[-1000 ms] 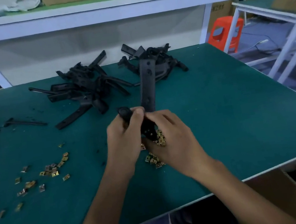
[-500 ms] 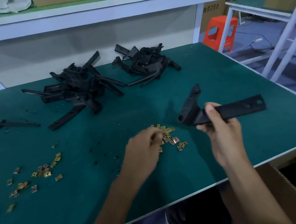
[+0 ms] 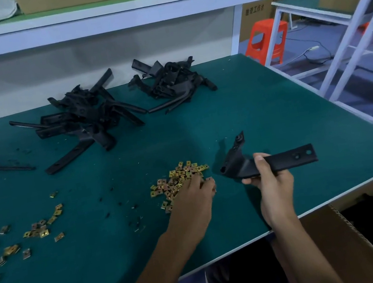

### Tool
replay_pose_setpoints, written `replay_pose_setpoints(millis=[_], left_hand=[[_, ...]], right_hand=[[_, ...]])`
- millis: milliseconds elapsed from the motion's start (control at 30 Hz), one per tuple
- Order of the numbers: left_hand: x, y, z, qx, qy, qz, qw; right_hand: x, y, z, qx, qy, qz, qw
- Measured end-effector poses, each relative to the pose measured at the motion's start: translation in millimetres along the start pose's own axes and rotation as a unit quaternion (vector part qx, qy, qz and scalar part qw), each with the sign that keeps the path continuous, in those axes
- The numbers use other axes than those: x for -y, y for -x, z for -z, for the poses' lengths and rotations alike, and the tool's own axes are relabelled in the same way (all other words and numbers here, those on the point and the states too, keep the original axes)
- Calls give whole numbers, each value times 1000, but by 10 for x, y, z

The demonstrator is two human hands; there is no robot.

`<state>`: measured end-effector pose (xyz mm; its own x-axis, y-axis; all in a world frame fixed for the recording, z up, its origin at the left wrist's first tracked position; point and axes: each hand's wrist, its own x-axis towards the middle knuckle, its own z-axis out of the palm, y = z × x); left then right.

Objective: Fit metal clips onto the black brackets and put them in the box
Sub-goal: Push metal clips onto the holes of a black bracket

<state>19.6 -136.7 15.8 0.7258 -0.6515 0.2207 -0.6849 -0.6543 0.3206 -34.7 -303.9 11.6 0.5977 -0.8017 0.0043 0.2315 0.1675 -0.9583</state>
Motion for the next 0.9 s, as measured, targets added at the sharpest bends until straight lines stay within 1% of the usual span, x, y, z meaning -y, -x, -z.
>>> replay_pose_setpoints(millis=[67, 133, 200, 300, 367, 467, 533, 667, 800, 900], left_hand=[[65, 112, 69, -38, -21, 11, 999], [158, 197, 166, -94, 11, 54, 994], [296, 261, 261, -122, 86, 114, 982], [530, 337, 413, -154, 205, 208, 944], [649, 402, 499, -161, 261, 239, 921], [780, 493, 566, -165, 326, 246, 898], [808, 528, 581, -168, 373, 254, 876], [817, 576, 562, -166, 434, 244, 851], [834, 535, 527, -178, 529, 255, 790], [869, 488, 481, -171, 559, 271, 765]], right_hand=[[19, 16, -14, 10, -3, -9, 1000], [30, 55, -67, 26, -20, -28, 999], [18, 131, -178, 49, -39, -47, 997], [-34, 271, -420, 93, -37, -57, 993], [-68, 342, -583, 119, -32, -65, 990], [-121, 415, -778, 154, -30, -71, 985], [-161, 470, -859, 174, -23, -76, 981], [-233, 525, -880, 174, 6, -69, 982], [-243, 526, -868, 189, 20, -56, 980], [-231, 539, -887, 202, 22, -45, 978]])
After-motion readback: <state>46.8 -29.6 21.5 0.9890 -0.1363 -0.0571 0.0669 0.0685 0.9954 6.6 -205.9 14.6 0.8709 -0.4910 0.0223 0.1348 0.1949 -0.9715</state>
